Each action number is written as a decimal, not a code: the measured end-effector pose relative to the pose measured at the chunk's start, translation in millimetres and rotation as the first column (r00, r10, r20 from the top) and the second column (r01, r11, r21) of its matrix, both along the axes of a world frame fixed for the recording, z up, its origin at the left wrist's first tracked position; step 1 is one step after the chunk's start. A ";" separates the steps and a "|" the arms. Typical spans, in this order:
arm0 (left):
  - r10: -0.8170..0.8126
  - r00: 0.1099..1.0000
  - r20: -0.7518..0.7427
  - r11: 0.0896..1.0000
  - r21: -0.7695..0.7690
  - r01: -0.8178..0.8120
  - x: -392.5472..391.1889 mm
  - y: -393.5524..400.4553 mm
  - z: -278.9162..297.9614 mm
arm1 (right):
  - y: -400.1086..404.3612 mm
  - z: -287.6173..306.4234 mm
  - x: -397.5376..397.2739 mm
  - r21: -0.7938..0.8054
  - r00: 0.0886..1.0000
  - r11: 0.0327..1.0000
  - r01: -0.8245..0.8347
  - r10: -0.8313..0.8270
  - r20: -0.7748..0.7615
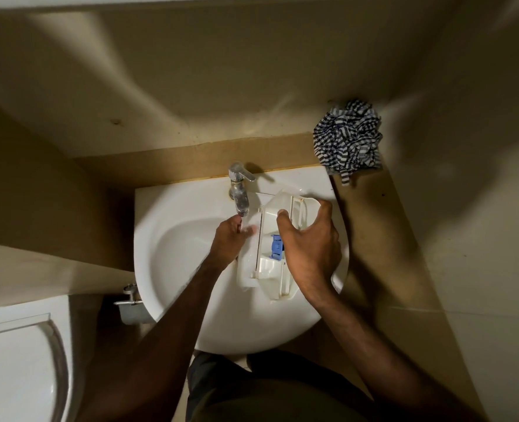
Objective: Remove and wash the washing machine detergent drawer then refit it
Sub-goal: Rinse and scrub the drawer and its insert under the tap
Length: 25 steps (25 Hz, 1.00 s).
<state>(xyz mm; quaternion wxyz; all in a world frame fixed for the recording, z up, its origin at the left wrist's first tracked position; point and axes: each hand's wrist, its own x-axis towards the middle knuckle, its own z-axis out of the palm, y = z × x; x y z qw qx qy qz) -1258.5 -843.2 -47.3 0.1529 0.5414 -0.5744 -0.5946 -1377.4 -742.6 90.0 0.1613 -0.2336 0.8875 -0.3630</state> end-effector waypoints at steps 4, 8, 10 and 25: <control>0.167 0.983 0.080 0.982 -0.106 -0.158 -16.0 2.1 3.1 | -10.4 4.3 -0.3 0.004 1.000 1.000 0.004 -0.004 -0.008; 0.117 0.993 -0.032 0.984 0.140 -0.111 5.4 0.0 0.6 | -14.3 5.2 5.7 0.000 0.999 1.000 0.029 -0.029 0.025; 0.082 0.996 -0.032 0.982 0.176 -0.075 17.1 7.3 -1.9 | -16.1 5.0 13.1 -0.011 0.998 0.999 0.044 -0.043 0.054; 0.074 0.997 0.002 0.973 0.219 -0.073 39.3 14.1 -18.8 | -31.3 6.0 8.2 -0.062 0.989 0.994 0.092 -0.084 0.124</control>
